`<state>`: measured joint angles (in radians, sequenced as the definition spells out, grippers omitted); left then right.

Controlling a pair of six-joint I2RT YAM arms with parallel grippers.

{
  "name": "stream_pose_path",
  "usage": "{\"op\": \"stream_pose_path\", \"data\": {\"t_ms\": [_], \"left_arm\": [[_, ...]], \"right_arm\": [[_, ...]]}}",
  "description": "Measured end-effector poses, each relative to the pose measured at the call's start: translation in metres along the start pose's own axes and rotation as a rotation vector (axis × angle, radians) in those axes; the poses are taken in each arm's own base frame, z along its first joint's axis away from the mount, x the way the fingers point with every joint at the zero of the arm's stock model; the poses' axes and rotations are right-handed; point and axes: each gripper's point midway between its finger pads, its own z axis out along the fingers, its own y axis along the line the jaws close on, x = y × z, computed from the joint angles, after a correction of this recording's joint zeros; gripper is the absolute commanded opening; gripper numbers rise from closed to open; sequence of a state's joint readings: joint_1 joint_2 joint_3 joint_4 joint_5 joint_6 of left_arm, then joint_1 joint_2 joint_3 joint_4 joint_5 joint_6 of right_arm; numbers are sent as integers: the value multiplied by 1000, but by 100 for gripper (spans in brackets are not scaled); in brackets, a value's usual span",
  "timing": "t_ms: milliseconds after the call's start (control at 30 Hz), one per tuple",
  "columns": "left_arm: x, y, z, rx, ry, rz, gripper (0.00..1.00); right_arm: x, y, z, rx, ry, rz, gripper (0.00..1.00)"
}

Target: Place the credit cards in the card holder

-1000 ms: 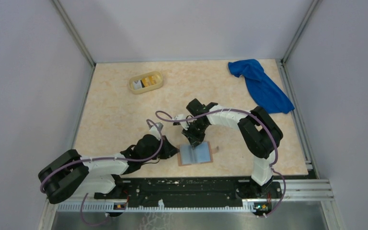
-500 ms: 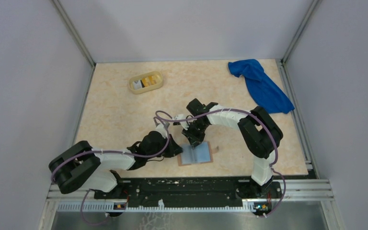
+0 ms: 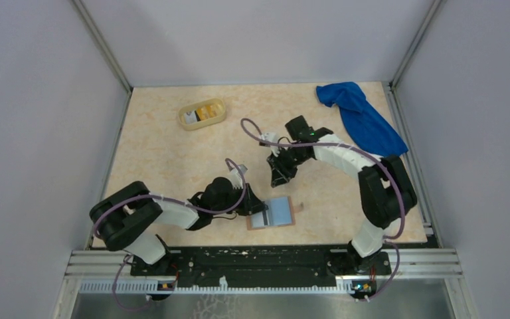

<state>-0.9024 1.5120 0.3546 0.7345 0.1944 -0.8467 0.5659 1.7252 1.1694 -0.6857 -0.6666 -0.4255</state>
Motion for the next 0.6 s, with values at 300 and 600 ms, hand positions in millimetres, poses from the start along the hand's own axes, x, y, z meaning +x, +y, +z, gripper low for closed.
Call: {"op": "stream_pose_path", "data": {"t_ms": [300, 600], "left_arm": [[18, 3, 28, 66, 76, -53, 31], [15, -2, 32, 87, 61, -61, 31]], "right_arm": [[-33, 46, -47, -218, -284, -186, 21], [25, 59, -24, -306, -228, -505, 18]]}}
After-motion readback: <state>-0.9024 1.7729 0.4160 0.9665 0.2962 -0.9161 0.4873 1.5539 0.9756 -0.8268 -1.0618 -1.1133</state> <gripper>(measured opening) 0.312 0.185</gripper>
